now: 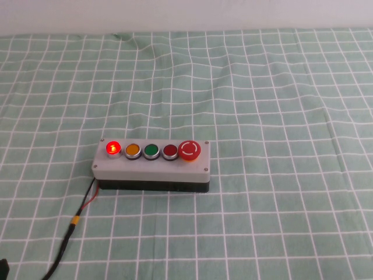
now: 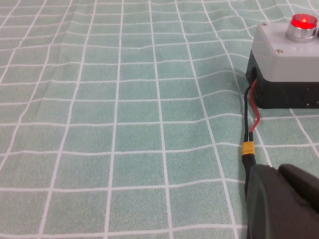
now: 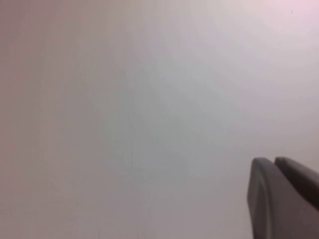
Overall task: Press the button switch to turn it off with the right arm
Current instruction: 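Press the lit red button on the button box to turn it off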
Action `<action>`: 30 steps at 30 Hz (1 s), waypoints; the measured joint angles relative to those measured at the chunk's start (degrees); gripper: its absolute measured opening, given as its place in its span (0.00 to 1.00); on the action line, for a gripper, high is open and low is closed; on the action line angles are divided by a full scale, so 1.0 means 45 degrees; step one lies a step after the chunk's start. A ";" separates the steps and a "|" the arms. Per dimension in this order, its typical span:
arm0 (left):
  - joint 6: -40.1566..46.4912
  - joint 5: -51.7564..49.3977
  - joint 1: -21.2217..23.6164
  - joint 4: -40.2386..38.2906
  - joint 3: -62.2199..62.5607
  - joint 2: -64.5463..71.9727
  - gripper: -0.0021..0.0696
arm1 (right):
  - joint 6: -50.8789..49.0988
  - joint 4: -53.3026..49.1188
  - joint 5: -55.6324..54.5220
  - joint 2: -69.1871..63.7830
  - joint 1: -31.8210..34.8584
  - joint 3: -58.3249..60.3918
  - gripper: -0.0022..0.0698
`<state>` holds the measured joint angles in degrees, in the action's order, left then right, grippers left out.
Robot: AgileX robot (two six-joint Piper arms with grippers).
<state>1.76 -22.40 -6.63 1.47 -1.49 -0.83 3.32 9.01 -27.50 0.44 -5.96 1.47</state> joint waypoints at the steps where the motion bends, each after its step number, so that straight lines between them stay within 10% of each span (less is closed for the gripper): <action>1: 0.0000 0.0000 0.0000 0.0000 0.0000 0.0000 0.02 | 0.0000 0.0000 -0.0020 0.0000 0.0000 0.0000 0.01; 14: 0.0000 0.0000 0.0000 0.0000 0.0000 0.0000 0.02 | -0.1256 -0.0391 -0.3716 0.0076 0.0000 -0.1376 0.01; 30: 0.0000 0.0000 0.0000 0.0000 0.0000 0.0000 0.02 | -0.1279 -0.0463 0.8979 -0.4229 0.0009 -1.1365 0.01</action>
<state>1.76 -22.40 -6.63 1.47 -1.49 -0.83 -2.44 6.92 12.90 -18.59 -5.92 -49.67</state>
